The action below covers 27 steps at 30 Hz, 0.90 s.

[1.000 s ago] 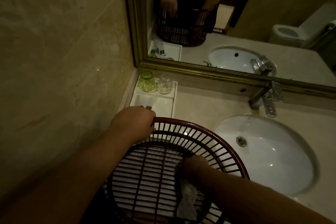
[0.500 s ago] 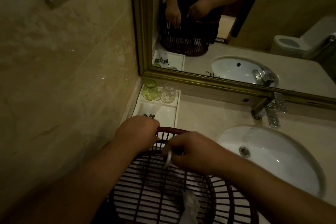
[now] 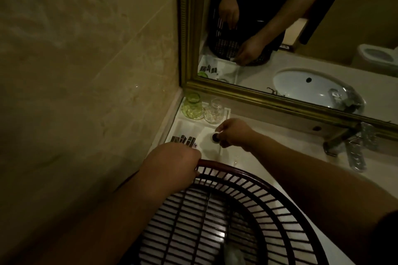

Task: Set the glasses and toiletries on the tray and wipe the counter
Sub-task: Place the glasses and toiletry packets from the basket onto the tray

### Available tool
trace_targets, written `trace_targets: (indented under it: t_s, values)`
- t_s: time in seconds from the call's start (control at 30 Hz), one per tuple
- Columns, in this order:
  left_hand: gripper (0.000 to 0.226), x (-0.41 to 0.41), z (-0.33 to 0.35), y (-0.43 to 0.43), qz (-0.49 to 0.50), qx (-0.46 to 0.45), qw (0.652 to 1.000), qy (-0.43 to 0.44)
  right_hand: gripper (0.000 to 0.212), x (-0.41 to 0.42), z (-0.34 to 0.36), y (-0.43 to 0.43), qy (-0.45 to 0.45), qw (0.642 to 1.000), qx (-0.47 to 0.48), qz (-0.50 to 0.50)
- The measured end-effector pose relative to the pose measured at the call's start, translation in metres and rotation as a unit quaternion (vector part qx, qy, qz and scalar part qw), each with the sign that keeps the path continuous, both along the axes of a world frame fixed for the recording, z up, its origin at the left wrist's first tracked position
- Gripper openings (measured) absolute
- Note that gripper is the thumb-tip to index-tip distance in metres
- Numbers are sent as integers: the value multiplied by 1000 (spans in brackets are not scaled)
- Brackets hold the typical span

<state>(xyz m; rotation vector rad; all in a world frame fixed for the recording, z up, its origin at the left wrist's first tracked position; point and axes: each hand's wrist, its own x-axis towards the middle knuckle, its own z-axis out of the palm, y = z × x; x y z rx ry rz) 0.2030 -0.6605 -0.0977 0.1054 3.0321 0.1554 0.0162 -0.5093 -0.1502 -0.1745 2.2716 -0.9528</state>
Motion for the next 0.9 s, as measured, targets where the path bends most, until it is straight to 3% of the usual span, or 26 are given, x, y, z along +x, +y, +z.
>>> trace_targets:
  t_s: [0.2,0.37,0.47,0.67,0.9]
  values:
    - [22,-2,-5,-2,1,1,1000,-22,22,-33,-78,-15,65,982,125,122]
    - [22,0,-6,-1,3,3,1000,-25,41,-30,-87,-15,179,950,170,188]
    - [23,0,-7,-1,0,-1,1000,-8,46,-13,-81,-10,229,912,190,283]
    - [21,0,-14,-3,5,-12,1000,7,81,4,-91,3,197,820,278,460]
    - [22,1,-16,-4,5,-11,1000,-2,87,-21,-80,1,204,833,299,418]
